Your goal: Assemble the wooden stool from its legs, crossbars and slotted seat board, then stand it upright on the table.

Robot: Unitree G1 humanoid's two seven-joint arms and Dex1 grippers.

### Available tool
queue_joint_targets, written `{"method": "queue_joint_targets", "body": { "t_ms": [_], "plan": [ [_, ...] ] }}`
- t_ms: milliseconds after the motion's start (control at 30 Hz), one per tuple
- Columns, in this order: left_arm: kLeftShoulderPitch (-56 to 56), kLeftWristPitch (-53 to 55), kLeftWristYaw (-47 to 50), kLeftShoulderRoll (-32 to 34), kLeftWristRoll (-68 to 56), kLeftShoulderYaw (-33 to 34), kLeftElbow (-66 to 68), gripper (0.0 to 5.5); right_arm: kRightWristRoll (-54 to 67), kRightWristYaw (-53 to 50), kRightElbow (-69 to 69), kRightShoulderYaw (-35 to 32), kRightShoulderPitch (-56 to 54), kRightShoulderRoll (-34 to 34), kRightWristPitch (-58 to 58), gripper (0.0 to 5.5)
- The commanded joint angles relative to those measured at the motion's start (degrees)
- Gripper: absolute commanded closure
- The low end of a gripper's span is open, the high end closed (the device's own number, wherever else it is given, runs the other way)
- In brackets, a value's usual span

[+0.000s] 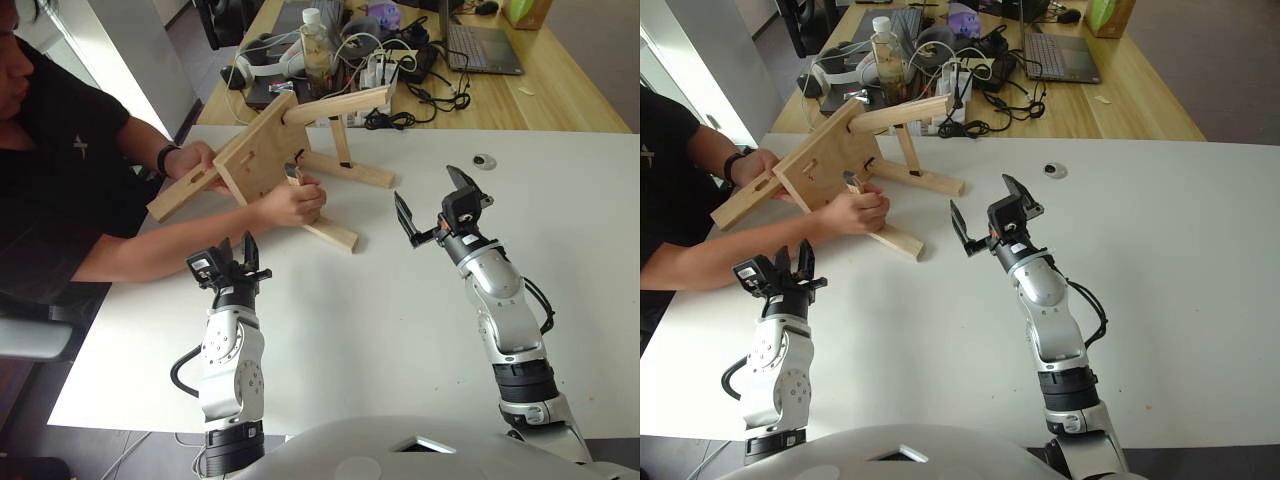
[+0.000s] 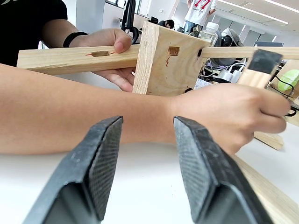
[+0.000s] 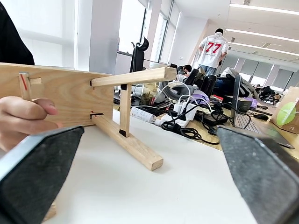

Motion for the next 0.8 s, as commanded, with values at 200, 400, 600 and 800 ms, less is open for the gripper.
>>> {"method": "queue_joint_targets", "body": {
  "t_ms": [200, 400, 600, 800],
  "plan": [
    [-0.1, 0.0, 0.6, -0.3, 0.9, -0.1, -0.1, 3.47, -0.6, -0.3, 0.0, 0.2, -0.2, 0.0, 0.9, 0.15],
    [-0.1, -0.1, 0.7, -0.2, 1.0, 0.0, -0.1, 3.47, -0.9, -0.2, 0.2, 0.2, -0.2, -0.2, 0.7, 0.15],
    [-0.3, -0.3, 0.8, -0.3, 1.0, 0.1, 0.0, 3.47, -1.1, 0.2, 0.3, 0.4, -0.3, -0.4, 0.4, 0.15],
    [-0.3, -0.3, 0.7, -0.3, 1.0, 0.0, 0.0, 3.47, -1.2, 0.2, 0.3, 0.4, -0.3, -0.5, 0.3, 0.15]
  ]
}}
